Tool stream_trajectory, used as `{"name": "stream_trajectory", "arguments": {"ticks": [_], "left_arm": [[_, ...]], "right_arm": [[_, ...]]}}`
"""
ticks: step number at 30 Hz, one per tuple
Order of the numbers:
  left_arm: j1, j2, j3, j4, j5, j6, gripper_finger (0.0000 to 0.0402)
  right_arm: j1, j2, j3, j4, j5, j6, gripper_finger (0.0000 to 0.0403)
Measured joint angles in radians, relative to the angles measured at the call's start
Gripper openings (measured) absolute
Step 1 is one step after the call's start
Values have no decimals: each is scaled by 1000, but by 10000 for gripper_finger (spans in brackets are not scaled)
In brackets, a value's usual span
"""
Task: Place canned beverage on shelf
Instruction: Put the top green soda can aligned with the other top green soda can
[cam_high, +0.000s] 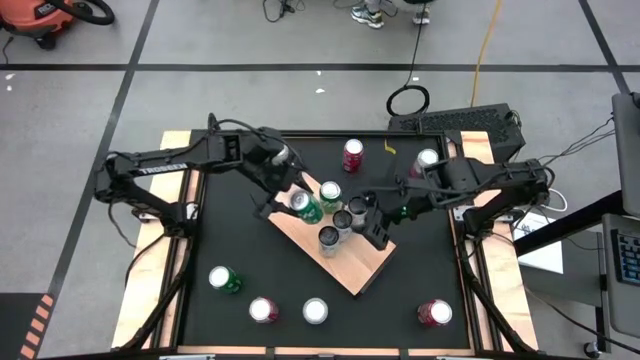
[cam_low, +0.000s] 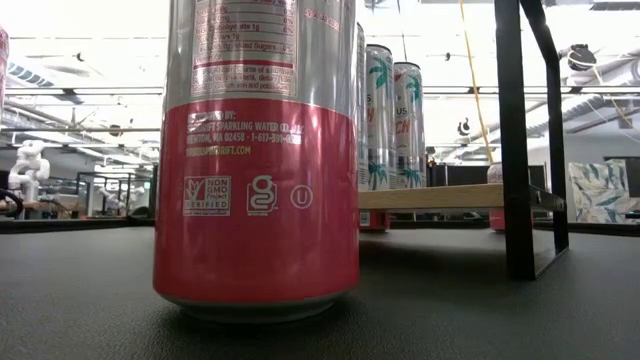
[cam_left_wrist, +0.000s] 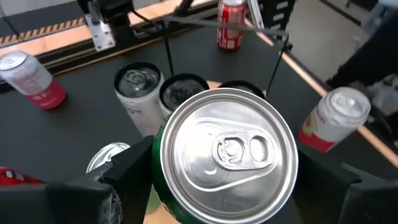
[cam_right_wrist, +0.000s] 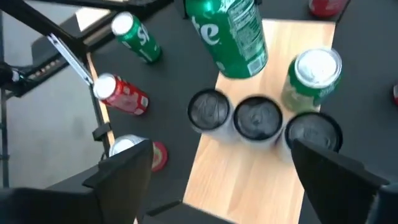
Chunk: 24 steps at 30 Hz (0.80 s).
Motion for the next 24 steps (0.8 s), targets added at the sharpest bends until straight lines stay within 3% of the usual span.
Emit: {"name": "stream_trajectory", "arguments": {"ticks": [9, 24], "left_arm": [[0, 73, 0, -50, -3, 85, 294], [-21, 154, 1, -44, -31, 136, 294]], "right_arm": [[114, 0, 0, -62, 164, 125, 353], [159, 0, -1, -113, 218, 188, 352]]}}
